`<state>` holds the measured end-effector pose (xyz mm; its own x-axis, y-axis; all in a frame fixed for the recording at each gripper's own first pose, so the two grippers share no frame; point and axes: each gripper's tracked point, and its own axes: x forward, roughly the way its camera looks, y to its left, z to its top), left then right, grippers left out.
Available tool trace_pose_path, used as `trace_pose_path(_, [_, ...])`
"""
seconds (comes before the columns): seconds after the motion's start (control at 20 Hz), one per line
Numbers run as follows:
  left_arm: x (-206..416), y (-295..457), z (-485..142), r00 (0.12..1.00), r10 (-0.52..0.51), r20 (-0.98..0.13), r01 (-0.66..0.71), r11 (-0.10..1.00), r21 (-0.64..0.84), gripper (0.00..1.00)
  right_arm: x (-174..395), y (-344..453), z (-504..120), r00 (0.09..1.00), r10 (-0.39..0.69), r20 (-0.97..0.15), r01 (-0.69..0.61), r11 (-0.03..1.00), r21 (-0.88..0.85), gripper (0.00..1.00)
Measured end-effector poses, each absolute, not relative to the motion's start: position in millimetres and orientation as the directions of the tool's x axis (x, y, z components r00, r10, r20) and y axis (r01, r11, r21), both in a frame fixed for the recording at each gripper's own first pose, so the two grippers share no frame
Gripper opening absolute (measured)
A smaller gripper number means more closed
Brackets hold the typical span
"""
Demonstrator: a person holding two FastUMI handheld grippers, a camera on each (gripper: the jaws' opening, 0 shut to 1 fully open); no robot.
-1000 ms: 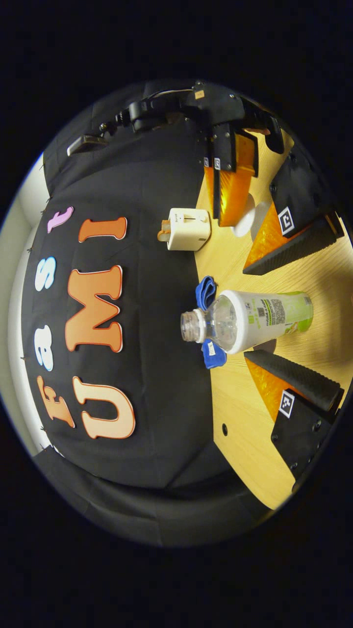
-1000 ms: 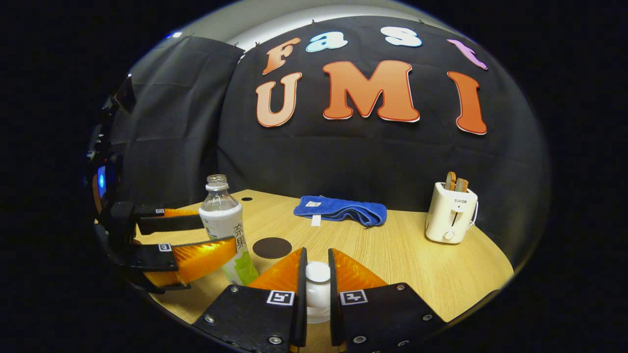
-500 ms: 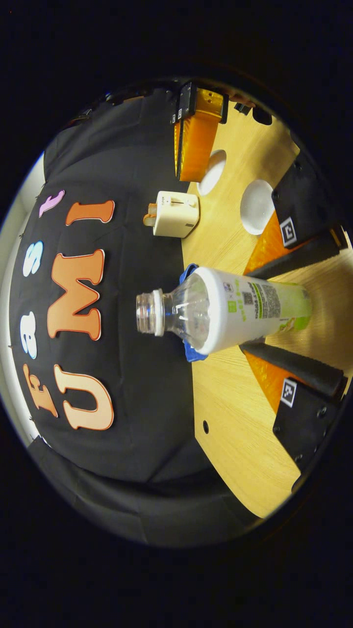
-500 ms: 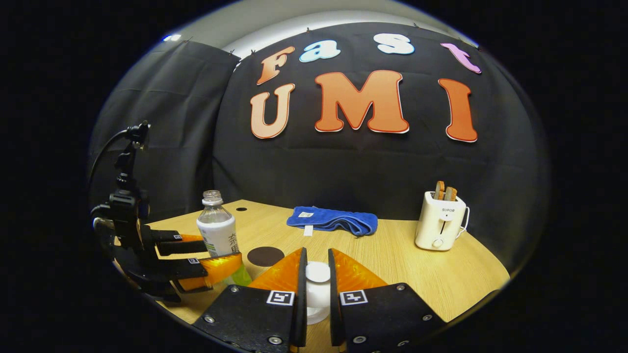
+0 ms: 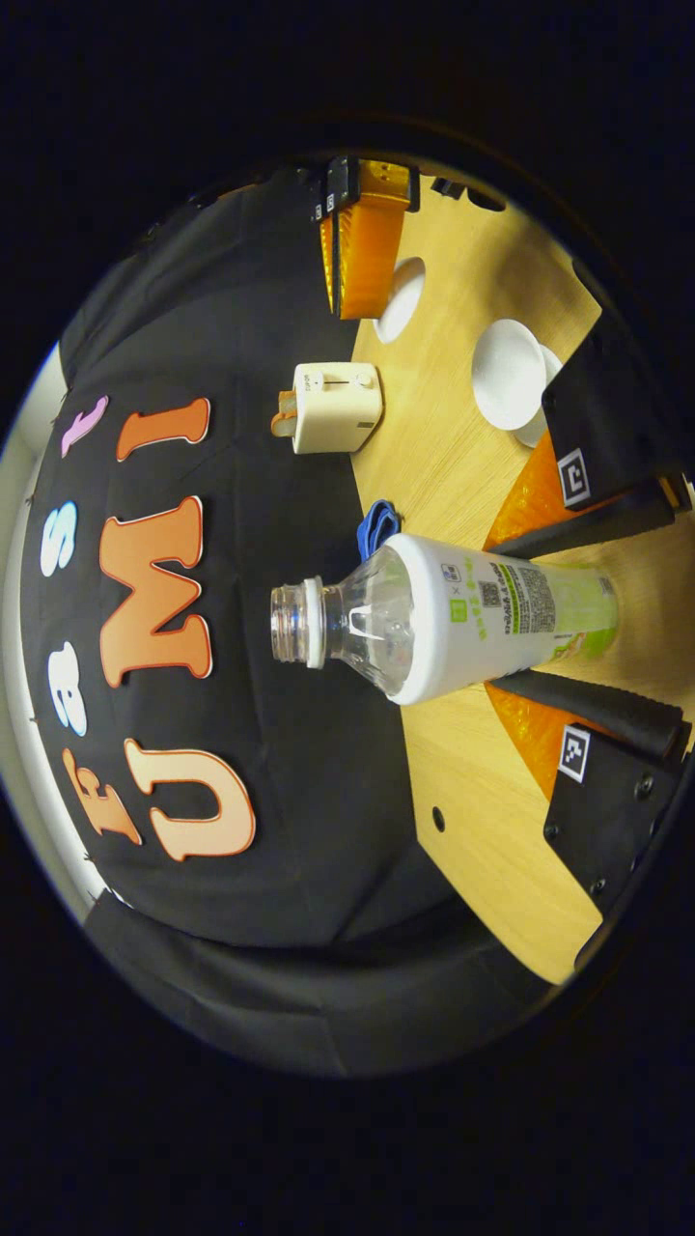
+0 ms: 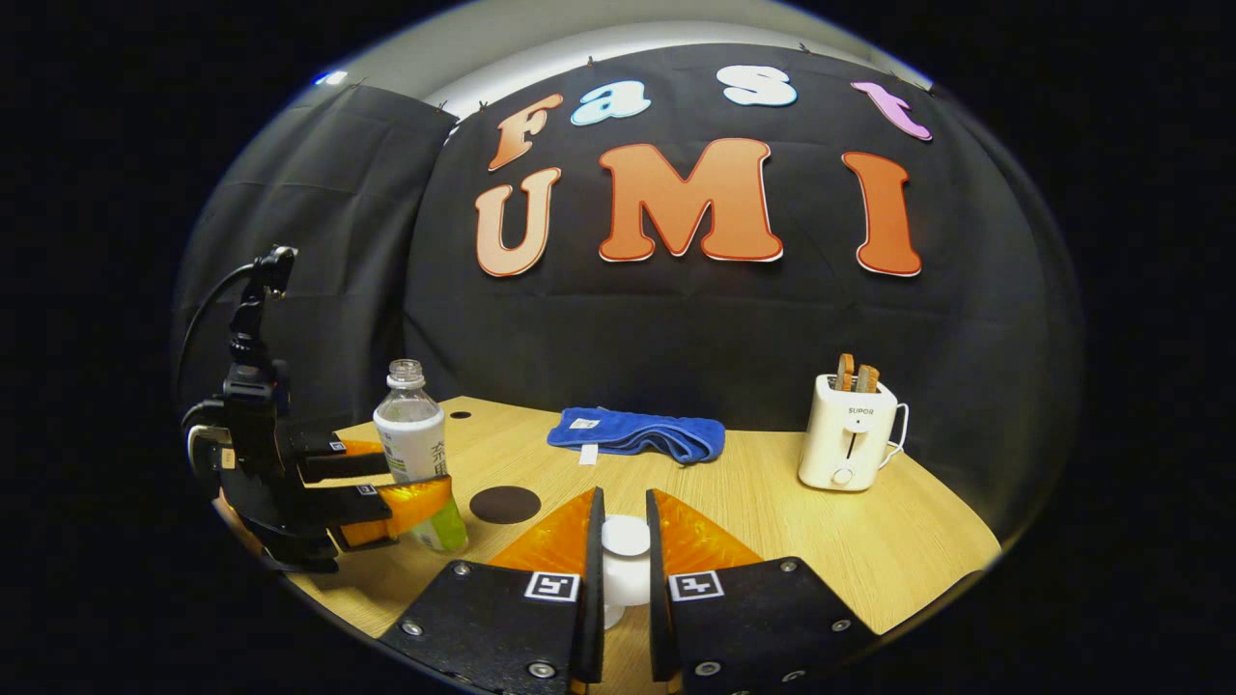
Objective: Open the teacup lid with one hand, grasp the water bottle and pour water into the teacup with the other hand; after pouring, place the water bottle on the coaster and then close the teacup lid.
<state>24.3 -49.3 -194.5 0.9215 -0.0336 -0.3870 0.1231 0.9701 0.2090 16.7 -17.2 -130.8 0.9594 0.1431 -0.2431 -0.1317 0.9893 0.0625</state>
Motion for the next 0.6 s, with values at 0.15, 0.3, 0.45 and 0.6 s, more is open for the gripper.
trace_pose_path(0.15, [29, -45, -193, 0.918, -0.015, -0.395, 0.153, 0.935, 0.319, 0.68, 14, -28, -131, 0.963, 0.124, -0.239, -0.114, 0.992, 0.056, 0.19])
trace_pose_path(0.3, [33, -42, -191, 0.921, -0.004, -0.388, 0.183, 0.886, 0.426, 0.62, 12, -39, -133, 0.964, 0.106, -0.242, -0.095, 0.994, 0.059, 0.19])
trace_pose_path(0.45, [36, -37, -197, 0.915, 0.012, -0.402, 0.217, 0.828, 0.517, 0.62, 9, -50, -136, 0.965, 0.090, -0.246, -0.077, 0.995, 0.059, 0.19])
trace_pose_path(0.6, [36, -34, -198, 0.920, 0.029, -0.390, 0.248, 0.729, 0.638, 0.63, 7, -61, -139, 0.965, 0.073, -0.252, -0.061, 0.997, 0.056, 0.19])
